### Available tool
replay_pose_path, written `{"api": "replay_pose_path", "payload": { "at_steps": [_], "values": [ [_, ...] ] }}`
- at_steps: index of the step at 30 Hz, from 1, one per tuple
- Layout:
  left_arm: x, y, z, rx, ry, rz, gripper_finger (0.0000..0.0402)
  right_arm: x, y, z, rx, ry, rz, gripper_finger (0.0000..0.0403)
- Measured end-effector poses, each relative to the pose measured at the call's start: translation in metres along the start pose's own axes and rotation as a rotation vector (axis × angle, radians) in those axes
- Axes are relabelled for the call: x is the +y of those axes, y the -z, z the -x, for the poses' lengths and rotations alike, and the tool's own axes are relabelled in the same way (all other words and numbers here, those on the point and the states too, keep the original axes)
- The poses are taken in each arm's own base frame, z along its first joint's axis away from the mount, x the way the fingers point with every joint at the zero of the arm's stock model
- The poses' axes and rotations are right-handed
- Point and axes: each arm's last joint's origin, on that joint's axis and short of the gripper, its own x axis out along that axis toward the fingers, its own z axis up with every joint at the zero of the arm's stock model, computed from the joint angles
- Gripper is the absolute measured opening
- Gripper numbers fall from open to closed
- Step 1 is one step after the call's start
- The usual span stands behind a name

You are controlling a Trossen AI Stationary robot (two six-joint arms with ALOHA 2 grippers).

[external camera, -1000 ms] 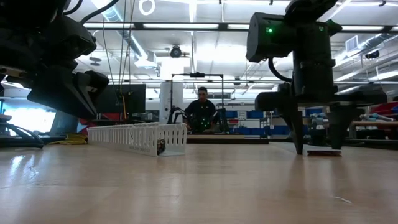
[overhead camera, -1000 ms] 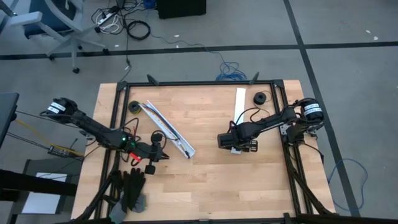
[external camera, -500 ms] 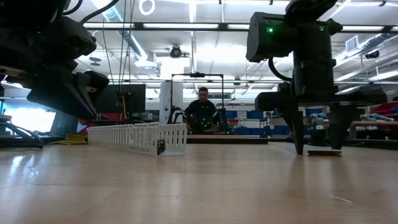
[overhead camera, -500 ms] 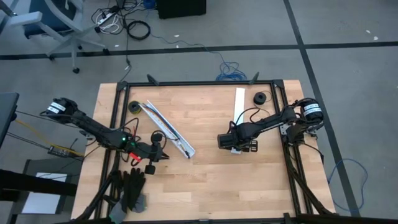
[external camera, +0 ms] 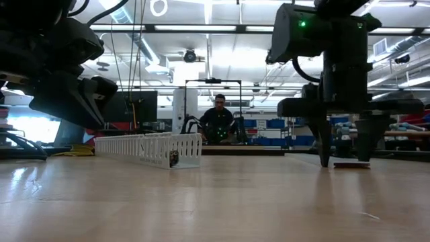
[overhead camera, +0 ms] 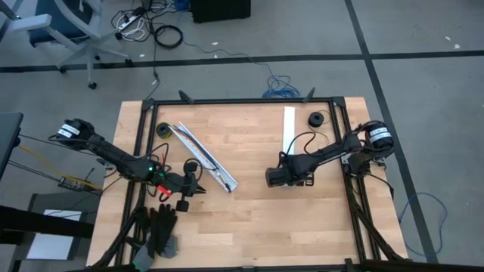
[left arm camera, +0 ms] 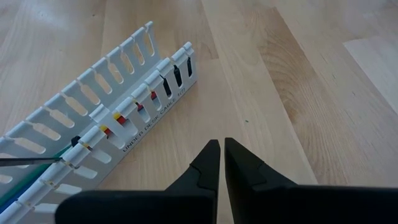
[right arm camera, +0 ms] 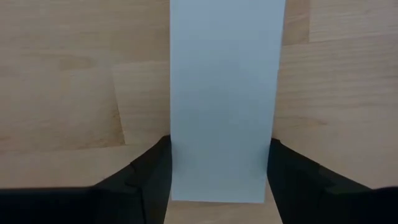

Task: Ziptie cables
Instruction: Close the white cable duct

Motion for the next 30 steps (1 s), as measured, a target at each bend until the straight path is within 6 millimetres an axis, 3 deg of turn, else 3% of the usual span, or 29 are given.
{"api": "replay_pose_path", "payload": {
  "at_steps": [9, 20, 30],
  "values": [
    [0.000, 0.000, 0.000, -0.001, 0.000, 0.000, 0.0000, -0.001, 0.021, 0.010, -0.064, -0.031, 0.027, 0.0212],
    [0.000, -0.001, 0.000, -0.010, 0.001, 0.002, 0.0000, 0.009, 0.048, 0.036, -0.168, -0.196, 0.094, 0.0211],
    [0.000, -0.002, 0.000, -0.019, -0.014, -0.016, 0.0000, 0.011, 0.076, 0.045, -0.233, -0.398, 0.232, 0.0212]
  ]
}}
